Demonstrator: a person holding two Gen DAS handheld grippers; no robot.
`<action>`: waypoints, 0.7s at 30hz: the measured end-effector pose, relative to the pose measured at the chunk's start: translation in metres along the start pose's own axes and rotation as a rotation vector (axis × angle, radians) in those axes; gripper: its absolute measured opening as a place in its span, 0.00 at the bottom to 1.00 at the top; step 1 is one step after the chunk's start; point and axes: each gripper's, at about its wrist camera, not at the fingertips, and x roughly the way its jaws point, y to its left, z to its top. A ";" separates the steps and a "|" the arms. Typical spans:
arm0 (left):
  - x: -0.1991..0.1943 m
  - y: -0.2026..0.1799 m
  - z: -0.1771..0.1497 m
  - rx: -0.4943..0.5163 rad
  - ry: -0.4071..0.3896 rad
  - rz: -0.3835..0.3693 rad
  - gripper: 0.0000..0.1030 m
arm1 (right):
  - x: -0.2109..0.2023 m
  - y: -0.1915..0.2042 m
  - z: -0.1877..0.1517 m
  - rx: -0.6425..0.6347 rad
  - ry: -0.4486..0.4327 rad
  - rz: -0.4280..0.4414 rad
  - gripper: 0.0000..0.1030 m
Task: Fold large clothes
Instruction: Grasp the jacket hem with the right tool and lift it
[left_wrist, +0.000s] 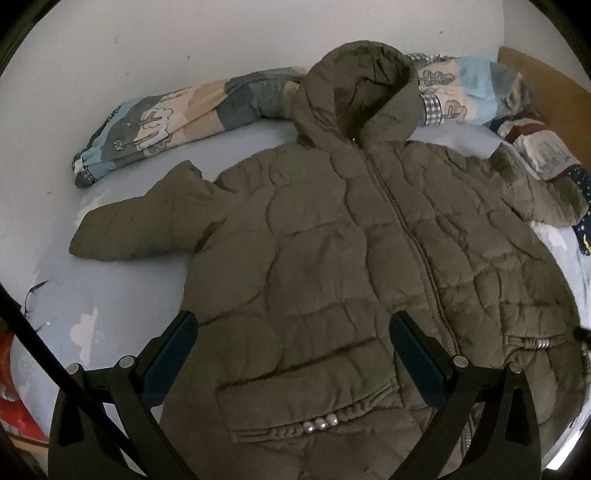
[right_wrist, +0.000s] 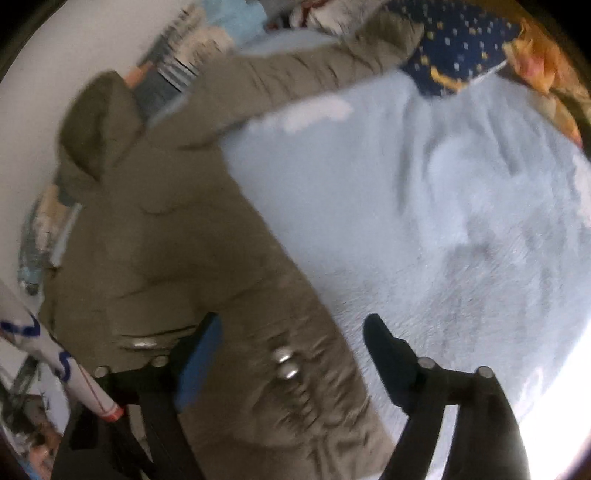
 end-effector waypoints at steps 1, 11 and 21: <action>0.002 -0.001 0.002 -0.005 0.001 -0.005 1.00 | 0.007 -0.003 0.000 -0.008 0.006 -0.016 0.78; 0.011 -0.013 0.005 0.013 0.009 -0.011 1.00 | 0.011 0.015 -0.047 -0.096 0.071 0.092 0.24; 0.022 -0.026 0.008 0.042 0.002 0.007 1.00 | -0.023 -0.001 -0.054 -0.012 0.071 0.129 0.49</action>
